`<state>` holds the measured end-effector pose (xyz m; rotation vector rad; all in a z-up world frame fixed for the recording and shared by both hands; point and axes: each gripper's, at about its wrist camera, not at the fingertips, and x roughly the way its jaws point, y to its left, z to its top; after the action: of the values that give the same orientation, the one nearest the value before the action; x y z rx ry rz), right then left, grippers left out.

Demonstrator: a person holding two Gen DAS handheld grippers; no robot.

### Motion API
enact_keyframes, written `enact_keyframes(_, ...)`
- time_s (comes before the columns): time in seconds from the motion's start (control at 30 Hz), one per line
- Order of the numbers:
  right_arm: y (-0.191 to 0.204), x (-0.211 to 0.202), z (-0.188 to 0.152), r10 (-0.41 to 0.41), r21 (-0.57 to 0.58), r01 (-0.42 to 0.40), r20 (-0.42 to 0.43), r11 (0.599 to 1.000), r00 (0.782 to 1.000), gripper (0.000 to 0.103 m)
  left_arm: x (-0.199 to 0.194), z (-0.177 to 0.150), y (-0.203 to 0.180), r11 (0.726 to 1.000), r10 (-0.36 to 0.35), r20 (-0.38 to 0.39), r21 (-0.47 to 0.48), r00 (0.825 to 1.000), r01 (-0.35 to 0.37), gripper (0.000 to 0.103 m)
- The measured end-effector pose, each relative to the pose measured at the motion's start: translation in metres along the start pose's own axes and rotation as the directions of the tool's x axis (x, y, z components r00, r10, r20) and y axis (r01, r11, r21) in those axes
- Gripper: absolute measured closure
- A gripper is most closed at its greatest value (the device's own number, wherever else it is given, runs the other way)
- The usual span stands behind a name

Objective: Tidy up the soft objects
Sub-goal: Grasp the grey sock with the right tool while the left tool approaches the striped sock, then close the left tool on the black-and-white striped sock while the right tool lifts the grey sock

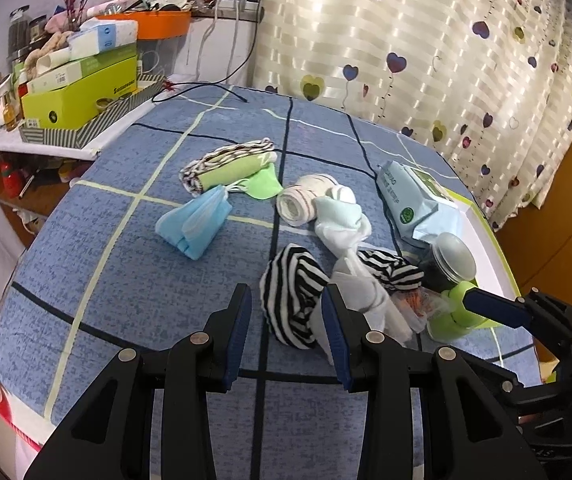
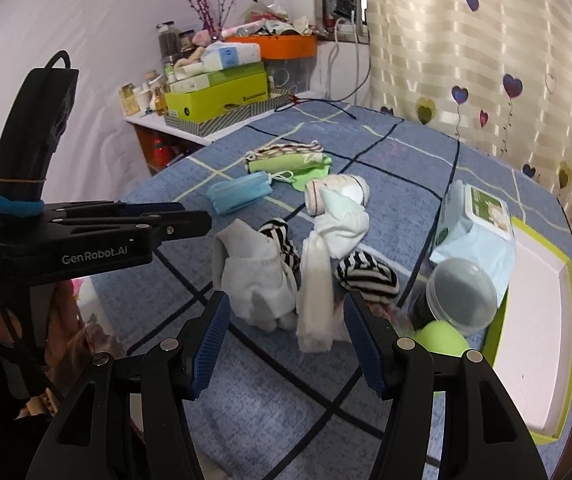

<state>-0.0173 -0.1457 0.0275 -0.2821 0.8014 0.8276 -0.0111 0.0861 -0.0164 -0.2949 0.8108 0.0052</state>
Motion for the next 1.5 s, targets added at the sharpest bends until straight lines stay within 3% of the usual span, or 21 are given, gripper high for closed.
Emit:
enact_keyframes(0.3, 0.013, 0.028, 0.007, 0.054, -0.034, -0.056, -0.057, 0.998, 0.997, 0.044, 0.009, -0.002, 0.02, 0.999, -0.024, -0.023, -0.039, 0.999, 0.023, 0.065)
enact_keyframes(0.77, 0.019, 0.077, 0.019, 0.057, -0.084, -0.067, -0.118, 0.994, 0.991, 0.044, 0.024, -0.001, 0.047, 0.996, -0.044, -0.039, -0.074, 0.998, 0.041, 0.065)
enact_keyframes(0.83, 0.019, 0.08, 0.019, 0.058, -0.091, -0.07, -0.125, 0.993, 0.99, 0.054, 0.027, 0.0, 0.05, 0.996, -0.045, -0.039, -0.08, 0.998, 0.042, 0.065)
enact_keyframes(0.87, 0.019, 0.081, 0.019, 0.057, -0.093, -0.069, -0.125, 0.993, 0.991, 0.064, 0.028, 0.0, 0.051, 0.996, -0.048, -0.041, -0.083, 0.998, 0.044, 0.065)
enact_keyframes(1.0, 0.017, 0.076, 0.022, 0.061, -0.085, -0.069, -0.095, 0.994, 0.994, 0.073, 0.033, 0.001, 0.049, 0.995, -0.064, -0.048, -0.08, 0.997, 0.06, 0.065)
enact_keyframes(1.3, 0.0, 0.029, 0.04, 0.058, -0.029, -0.056, 0.06, 0.998, 0.997, 0.074, 0.043, 0.001, 0.032, 0.995, -0.098, -0.066, -0.04, 0.993, 0.095, 0.063)
enact_keyframes(1.37, -0.003, 0.022, 0.041, 0.048, -0.028, -0.046, 0.073, 0.999, 0.996, 0.074, 0.047, 0.0, 0.026, 0.994, -0.107, -0.078, -0.027, 0.991, 0.105, 0.055)
enact_keyframes(1.5, -0.012, 0.018, 0.04, 0.036, -0.009, -0.036, 0.075, 0.999, 0.996, 0.074, 0.06, 0.0, 0.013, 0.994, -0.112, -0.111, -0.003, 0.988, 0.112, 0.054)
